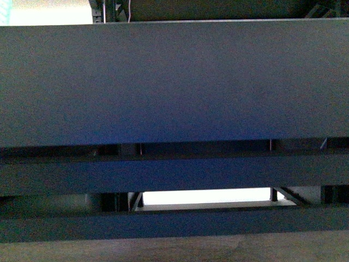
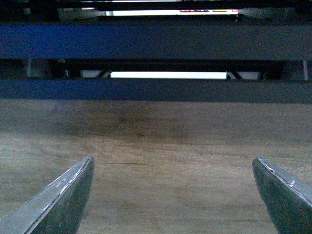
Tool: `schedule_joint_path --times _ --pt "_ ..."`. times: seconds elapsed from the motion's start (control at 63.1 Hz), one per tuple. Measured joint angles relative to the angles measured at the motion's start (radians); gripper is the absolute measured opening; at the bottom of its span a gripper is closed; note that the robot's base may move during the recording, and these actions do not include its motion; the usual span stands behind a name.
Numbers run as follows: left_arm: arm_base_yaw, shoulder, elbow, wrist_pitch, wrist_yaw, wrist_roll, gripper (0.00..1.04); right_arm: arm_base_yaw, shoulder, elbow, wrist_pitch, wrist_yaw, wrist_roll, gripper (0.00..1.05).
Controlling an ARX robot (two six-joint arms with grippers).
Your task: Pick lemon from shelf
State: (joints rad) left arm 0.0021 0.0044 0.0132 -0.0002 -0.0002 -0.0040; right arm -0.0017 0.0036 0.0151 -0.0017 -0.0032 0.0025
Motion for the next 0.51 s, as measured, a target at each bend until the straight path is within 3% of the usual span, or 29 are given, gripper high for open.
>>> schedule_joint_path --times 0.507 --pt "0.0 0.0 0.0 0.0 0.0 0.0 0.97 0.0 0.0 0.0 0.0 0.0 0.0 0.97"
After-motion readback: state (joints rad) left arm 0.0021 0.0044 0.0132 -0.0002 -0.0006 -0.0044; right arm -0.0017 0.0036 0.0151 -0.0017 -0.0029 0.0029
